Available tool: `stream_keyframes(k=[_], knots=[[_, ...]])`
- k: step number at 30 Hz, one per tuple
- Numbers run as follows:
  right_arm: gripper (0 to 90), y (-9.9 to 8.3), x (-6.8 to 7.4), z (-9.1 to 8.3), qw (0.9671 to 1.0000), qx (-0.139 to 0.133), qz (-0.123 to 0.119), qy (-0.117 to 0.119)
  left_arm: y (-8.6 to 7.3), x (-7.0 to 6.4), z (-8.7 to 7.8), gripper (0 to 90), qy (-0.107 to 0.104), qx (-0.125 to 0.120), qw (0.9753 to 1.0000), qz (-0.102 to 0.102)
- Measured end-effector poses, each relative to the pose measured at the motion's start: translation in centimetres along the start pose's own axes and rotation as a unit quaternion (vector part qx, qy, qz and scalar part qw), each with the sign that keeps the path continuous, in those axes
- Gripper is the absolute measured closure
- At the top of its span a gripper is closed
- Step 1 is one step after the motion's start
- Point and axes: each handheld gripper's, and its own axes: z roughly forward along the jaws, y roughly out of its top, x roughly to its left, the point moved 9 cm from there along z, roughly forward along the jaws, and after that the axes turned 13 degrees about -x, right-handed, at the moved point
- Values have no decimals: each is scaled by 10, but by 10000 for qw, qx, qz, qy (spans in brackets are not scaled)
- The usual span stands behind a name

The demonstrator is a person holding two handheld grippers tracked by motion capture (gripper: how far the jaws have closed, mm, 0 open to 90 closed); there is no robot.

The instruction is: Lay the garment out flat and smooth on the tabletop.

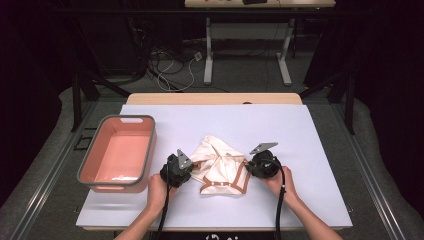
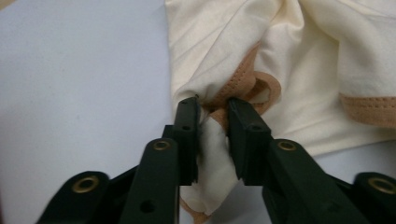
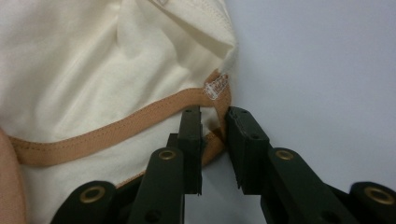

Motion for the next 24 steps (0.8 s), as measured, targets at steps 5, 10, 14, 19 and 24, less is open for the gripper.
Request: stream_keyframes(k=[5, 10, 14, 19, 24], knots=[[612, 1, -3, -1, 10000, -19, 10, -45, -2, -6, 0, 514, -235, 187, 9995, -138], [478, 1, -10, 0, 9998, -35, 134, -167, -6, -7, 6, 389, -286, 332, 9986, -289], [553, 1, -7, 4, 9998, -59, 162, -58, -6, -9, 6, 451, -366, 298, 9980, -418], [732, 3, -1, 6, 9998, -109, 138, 49, -6, -14, 5, 734, -624, 181, 9977, -202], [860, 3, 4, 6, 9998, -81, 27, 155, -5, -13, 5, 804, -386, 143, 9991, 137]])
